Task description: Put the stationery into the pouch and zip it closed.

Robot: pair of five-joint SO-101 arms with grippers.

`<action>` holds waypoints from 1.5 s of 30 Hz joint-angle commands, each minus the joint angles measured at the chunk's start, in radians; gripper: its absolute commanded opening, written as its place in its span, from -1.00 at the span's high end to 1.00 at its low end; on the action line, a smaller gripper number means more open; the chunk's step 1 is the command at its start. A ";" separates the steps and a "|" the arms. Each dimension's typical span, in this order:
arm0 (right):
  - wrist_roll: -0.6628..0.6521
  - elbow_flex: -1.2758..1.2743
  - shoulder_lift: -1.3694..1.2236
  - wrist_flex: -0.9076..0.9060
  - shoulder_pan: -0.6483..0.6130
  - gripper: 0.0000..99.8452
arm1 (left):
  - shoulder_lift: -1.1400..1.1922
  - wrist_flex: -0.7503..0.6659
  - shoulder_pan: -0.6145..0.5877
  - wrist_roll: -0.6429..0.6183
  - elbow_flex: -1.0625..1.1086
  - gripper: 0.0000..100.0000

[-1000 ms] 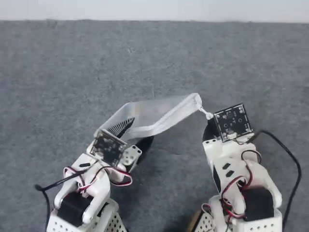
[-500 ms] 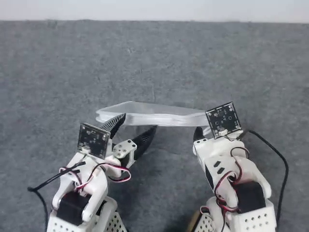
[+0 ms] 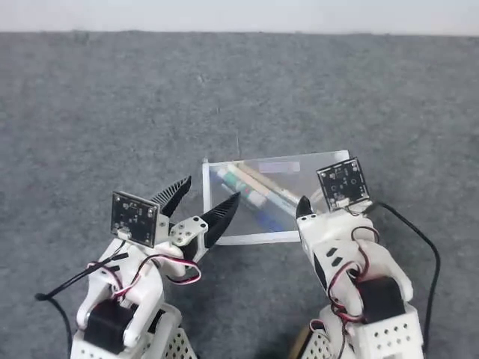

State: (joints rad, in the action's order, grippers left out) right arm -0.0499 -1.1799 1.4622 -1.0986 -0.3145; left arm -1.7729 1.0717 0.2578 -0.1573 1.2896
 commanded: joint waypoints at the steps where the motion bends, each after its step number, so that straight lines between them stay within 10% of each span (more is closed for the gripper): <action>1: 0.018 0.000 0.027 0.030 -0.010 0.55 | -0.008 0.002 -0.006 -0.015 -0.056 0.42; 26: 0.021 -0.034 0.073 0.001 -0.010 0.98 | -0.008 -0.048 -0.026 0.103 -0.054 0.97; 45: 0.023 -0.172 0.357 -0.038 -0.012 0.97 | -0.054 -0.028 -0.026 0.112 -0.048 0.98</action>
State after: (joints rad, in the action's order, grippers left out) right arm -0.0361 -1.3625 1.8044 -1.1400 -0.3222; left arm -1.8036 1.0610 0.2317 -0.0575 1.2896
